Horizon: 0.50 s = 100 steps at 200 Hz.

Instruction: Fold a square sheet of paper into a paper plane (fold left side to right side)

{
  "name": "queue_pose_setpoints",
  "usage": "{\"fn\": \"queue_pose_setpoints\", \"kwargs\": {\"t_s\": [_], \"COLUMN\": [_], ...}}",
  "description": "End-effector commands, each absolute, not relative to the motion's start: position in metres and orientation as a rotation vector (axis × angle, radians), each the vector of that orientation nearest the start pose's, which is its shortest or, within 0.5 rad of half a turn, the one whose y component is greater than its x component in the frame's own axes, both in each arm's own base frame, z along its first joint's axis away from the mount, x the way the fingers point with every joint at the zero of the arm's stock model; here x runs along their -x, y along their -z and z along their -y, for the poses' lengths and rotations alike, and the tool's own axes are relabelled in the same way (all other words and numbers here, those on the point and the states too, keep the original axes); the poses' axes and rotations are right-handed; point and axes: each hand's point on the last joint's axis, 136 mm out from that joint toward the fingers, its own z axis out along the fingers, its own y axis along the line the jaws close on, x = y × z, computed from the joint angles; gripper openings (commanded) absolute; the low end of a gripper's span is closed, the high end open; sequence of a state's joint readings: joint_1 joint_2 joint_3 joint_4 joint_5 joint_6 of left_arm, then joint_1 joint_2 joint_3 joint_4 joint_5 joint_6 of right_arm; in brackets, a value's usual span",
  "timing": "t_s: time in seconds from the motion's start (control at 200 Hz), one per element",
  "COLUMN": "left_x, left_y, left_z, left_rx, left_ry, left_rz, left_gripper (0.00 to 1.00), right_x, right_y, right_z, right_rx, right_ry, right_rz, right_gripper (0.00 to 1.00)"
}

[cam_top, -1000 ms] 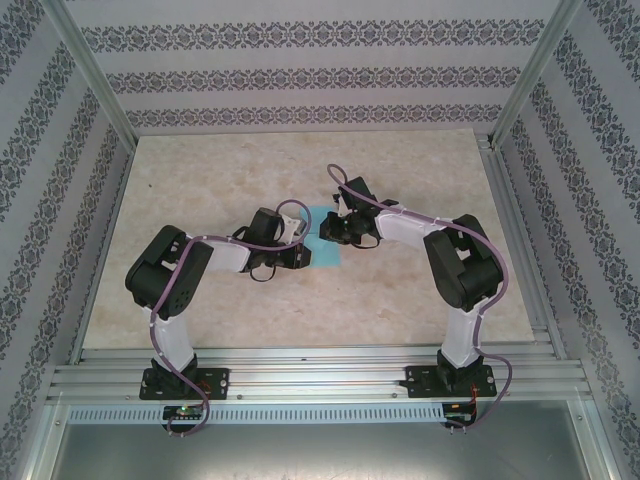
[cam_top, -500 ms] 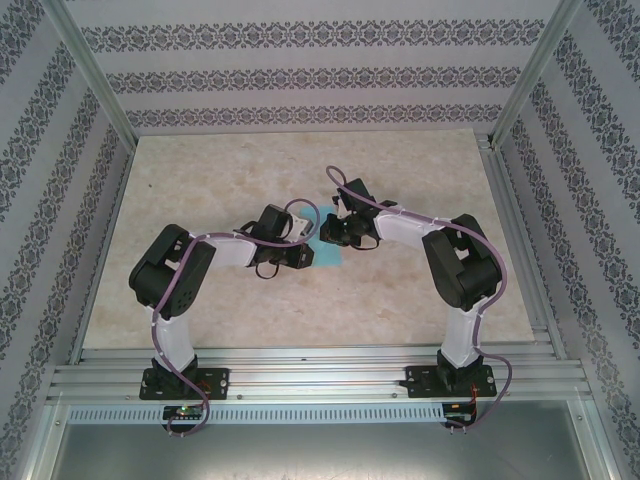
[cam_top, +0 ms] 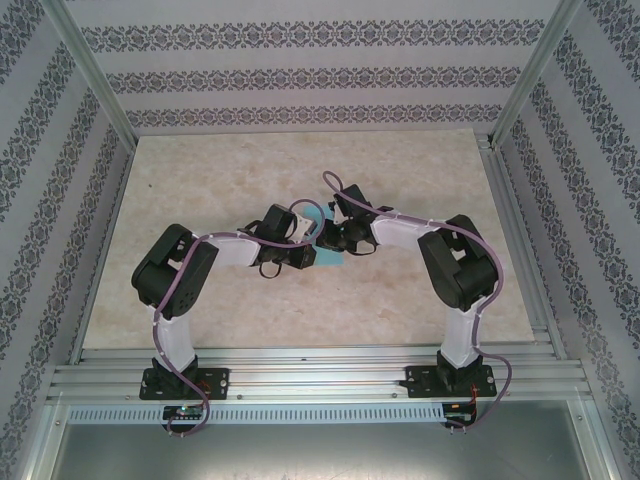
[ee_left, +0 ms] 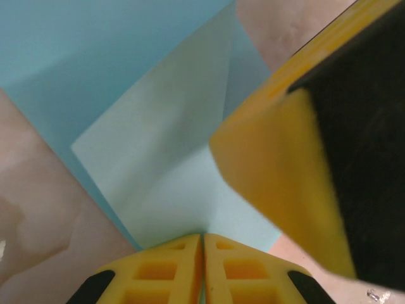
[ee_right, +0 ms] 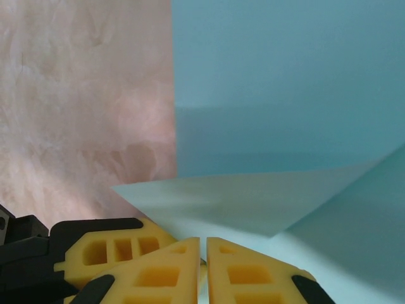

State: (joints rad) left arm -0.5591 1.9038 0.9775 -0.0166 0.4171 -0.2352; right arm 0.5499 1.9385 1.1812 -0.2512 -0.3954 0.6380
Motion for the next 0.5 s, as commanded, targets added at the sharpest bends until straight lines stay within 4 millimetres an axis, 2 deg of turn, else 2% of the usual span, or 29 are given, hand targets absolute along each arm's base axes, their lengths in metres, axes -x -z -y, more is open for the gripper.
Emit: {"fn": "queue_pose_setpoints", "kwargs": {"t_s": [0.0,0.18,0.495], "left_x": [-0.299,-0.298,-0.292], "left_y": [0.05,0.053,0.057], "left_z": [0.266,0.264,0.262], "left_rx": [-0.637,-0.639,-0.634], "left_ry": [0.642,0.633,0.64], "left_rz": [-2.751,-2.759,-2.77], "left_gripper": [0.11,0.11,0.08], "right_x": [-0.366,-0.373,-0.377], "right_y": [-0.039,-0.026,-0.005], "right_z": [-0.307,-0.297,-0.267], "right_rx": [0.036,0.035,0.033], "right_ry": [-0.927,-0.808,-0.611], "right_rz": [-2.734,-2.761,-2.814], "right_gripper": [0.12,0.12,0.12]}}
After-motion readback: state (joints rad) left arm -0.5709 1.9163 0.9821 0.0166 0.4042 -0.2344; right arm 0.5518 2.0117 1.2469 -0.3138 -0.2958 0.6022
